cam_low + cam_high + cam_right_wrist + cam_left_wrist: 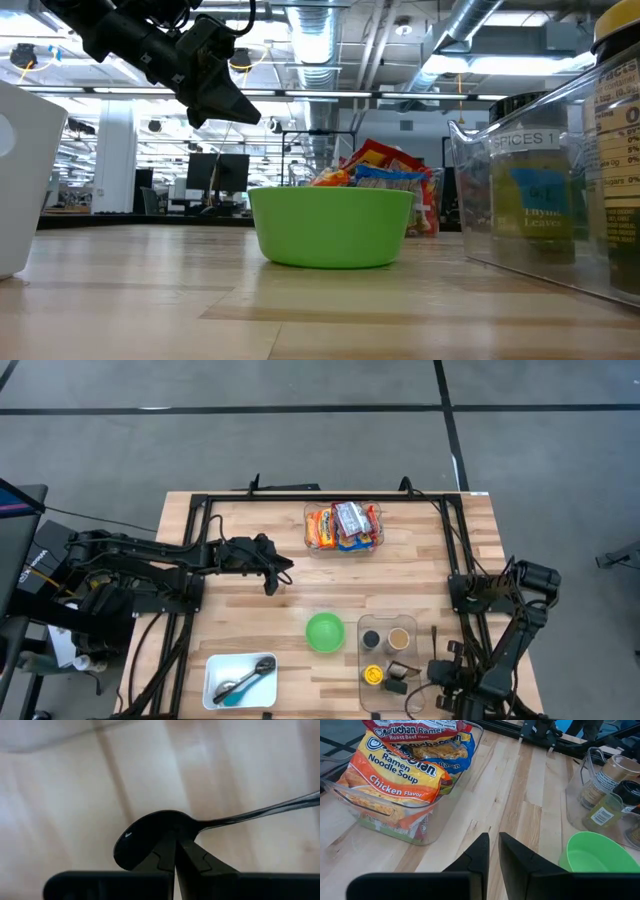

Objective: Pick & Place Food Item
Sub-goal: Put the black spoon into the white bin

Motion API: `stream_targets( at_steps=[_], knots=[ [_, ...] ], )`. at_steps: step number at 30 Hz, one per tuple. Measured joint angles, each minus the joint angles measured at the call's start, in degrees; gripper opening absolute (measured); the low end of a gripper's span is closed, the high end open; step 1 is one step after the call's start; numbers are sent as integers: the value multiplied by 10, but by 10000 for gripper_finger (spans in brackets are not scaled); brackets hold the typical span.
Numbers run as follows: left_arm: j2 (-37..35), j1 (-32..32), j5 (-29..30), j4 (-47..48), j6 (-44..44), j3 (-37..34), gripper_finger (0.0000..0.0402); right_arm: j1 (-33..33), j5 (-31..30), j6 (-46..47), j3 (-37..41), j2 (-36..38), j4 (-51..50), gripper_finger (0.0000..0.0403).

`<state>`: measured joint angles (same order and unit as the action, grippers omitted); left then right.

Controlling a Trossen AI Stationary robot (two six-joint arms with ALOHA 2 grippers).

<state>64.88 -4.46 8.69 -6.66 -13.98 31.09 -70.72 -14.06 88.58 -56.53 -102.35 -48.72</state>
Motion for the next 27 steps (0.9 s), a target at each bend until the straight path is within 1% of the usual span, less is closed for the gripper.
stream_targets(
  at_steps=[8,18,27],
  knots=[
    [0,0,0,0,0,0,34,0,-9,0,2,-2,-55,0],
    [0,0,0,0,0,0,34,-5,-13,-19,2,-2,-40,0],
    [0,0,0,0,0,0,34,-6,-15,-20,1,-1,-52,0]
  ],
)
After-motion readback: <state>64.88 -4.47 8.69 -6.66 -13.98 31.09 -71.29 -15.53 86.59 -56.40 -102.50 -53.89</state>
